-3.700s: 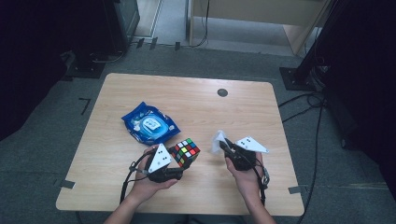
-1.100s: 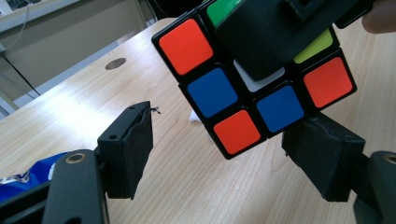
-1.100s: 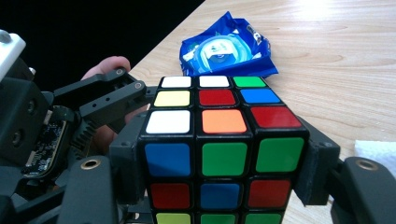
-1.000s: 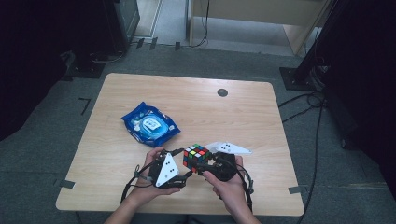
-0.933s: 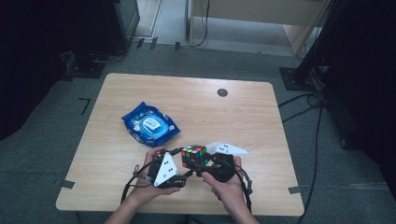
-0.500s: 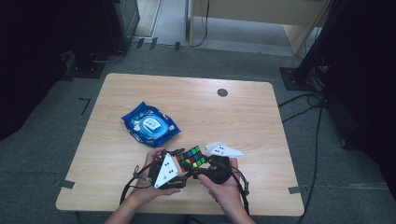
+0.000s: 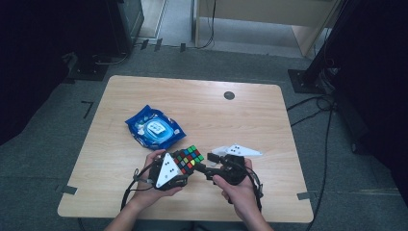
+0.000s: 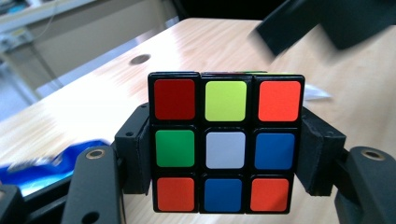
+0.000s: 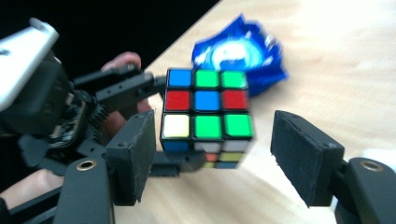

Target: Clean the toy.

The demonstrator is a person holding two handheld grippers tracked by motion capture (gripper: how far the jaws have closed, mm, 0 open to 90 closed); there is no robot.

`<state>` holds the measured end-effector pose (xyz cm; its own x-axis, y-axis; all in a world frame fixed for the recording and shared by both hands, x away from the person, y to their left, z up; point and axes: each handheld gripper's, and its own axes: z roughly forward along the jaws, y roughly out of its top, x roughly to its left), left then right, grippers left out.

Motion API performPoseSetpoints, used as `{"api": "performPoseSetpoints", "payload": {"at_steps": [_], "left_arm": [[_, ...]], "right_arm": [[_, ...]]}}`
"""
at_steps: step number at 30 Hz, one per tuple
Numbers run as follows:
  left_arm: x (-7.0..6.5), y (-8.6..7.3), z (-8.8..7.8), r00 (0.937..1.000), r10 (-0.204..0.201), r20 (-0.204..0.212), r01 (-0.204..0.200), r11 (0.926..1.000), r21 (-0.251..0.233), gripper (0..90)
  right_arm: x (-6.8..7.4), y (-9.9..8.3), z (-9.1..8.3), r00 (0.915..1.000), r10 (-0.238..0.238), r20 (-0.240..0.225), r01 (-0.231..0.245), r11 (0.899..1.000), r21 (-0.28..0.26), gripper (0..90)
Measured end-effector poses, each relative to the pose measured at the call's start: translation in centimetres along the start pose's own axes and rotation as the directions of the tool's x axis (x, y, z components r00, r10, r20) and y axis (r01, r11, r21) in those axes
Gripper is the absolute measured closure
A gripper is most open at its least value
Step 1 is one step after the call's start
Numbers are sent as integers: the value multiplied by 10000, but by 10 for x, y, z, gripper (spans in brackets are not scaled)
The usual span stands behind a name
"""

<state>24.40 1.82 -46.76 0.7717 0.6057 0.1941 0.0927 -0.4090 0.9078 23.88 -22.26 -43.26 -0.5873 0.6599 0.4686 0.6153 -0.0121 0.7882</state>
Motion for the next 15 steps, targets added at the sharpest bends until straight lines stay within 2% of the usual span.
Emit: {"api": "performPoseSetpoints", "payload": {"at_steps": [2,3,4,5,6,8,9,10,13,15], "left_arm": [[7,-2,0,9993,-326,-164,328,9994,97,342],[7,-2,0,9993,-326,-164,328,9994,97,342],[11,-3,-1,9979,-605,-241,609,9980,149,342],[13,-4,-1,9972,-708,-257,712,9974,140,342],[13,-4,-1,9966,-771,-275,775,9969,125,342],[13,-4,-1,9964,-793,-294,797,9967,133,342],[13,-3,-1,9965,-786,-295,790,9968,136,342],[13,-3,0,9967,-760,-293,765,9969,156,342],[11,-4,1,9969,-742,-250,747,9970,217,342],[11,-4,2,9971,-723,-244,729,9970,246,342]], "right_arm": [[-4,4,-6,9997,-126,217,133,9994,-308,333],[-7,5,-9,9985,-298,464,318,9986,-419,341],[-11,6,-10,9949,-508,870,552,9973,-494,357],[-15,5,-10,9879,-761,1354,829,9955,-455,375],[-20,3,-9,9784,-978,1823,1067,9935,-397,387],[-32,-2,-5,9513,-1248,2820,1356,9906,-191,411],[-40,-6,-2,9401,-1251,3172,1350,9908,-92,423],[-48,-9,1,9331,-1200,3390,1261,9920,41,427],[-71,-20,11,9026,-1160,4145,1021,9932,557,444],[-84,-27,16,8892,-1142,4431,831,9925,892,456]]}}
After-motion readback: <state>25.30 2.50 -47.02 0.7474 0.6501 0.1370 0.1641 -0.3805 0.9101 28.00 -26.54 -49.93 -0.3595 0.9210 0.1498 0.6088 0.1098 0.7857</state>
